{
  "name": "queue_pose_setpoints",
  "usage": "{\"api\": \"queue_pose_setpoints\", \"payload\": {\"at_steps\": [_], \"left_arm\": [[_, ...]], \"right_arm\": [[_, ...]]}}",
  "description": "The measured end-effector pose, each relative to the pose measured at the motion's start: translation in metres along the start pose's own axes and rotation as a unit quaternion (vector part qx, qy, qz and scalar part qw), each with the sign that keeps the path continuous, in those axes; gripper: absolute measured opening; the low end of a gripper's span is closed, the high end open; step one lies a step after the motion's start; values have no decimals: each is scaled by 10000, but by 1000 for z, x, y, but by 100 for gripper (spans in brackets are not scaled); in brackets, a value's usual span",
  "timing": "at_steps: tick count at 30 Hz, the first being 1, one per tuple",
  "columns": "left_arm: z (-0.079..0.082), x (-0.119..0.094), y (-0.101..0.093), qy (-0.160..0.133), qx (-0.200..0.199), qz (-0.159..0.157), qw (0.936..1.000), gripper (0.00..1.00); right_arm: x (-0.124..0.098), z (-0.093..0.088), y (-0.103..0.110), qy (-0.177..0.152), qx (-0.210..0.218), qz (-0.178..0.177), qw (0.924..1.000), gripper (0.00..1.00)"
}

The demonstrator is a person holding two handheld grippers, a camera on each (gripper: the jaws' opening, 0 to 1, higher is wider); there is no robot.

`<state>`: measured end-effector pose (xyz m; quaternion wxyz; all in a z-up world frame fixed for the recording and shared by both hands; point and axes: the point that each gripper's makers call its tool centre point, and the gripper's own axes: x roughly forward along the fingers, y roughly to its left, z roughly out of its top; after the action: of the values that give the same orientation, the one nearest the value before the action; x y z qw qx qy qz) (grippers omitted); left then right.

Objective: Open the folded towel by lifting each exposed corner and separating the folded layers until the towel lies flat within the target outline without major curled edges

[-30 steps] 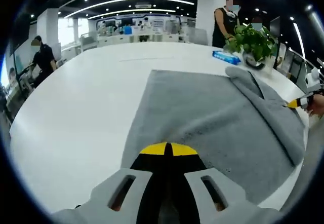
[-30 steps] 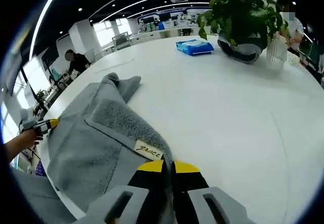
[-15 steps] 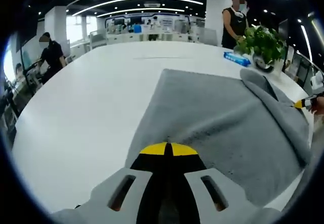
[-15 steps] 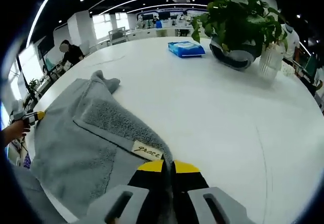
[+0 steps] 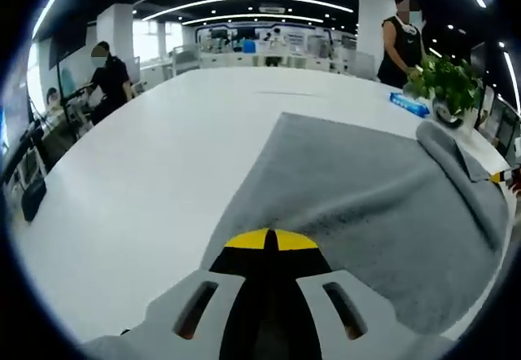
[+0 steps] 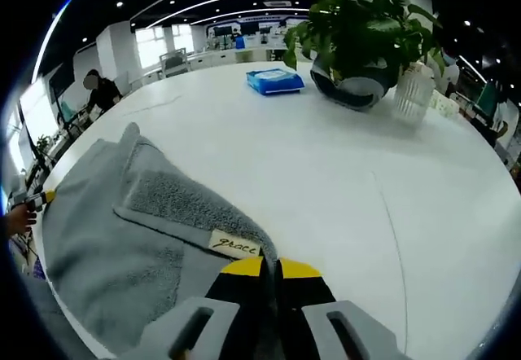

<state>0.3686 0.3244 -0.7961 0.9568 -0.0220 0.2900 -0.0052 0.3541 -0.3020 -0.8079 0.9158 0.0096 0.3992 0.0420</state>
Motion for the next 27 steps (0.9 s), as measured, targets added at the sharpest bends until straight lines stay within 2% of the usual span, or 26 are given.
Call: {"api": "queue_pose_setpoints", "payload": {"at_steps": [7, 15, 21, 22, 24, 27], "left_arm": [[-8, -12, 20, -20, -153, 237, 9996, 0], [-13, -21, 22, -77, -341, 330, 9988, 0], [-14, -24, 22, -131, -444, 333, 9984, 0], [-14, -24, 22, -145, -539, 305, 9980, 0], [-16, -22, 26, -149, -692, 267, 9971, 0], [-18, -17, 31, -150, -776, 258, 9965, 0]], "right_arm": [[-4, -4, -17, -55, 222, -120, 9997, 1], [-6, -6, -17, -118, 55, -154, 9998, 1], [-8, -7, -17, -64, 185, -193, 9996, 3], [-9, -5, -17, -111, 155, -181, 9997, 4], [-10, 2, -14, -283, -210, -215, 9991, 5], [-13, 16, -6, -482, -484, -215, 9974, 8]]}}
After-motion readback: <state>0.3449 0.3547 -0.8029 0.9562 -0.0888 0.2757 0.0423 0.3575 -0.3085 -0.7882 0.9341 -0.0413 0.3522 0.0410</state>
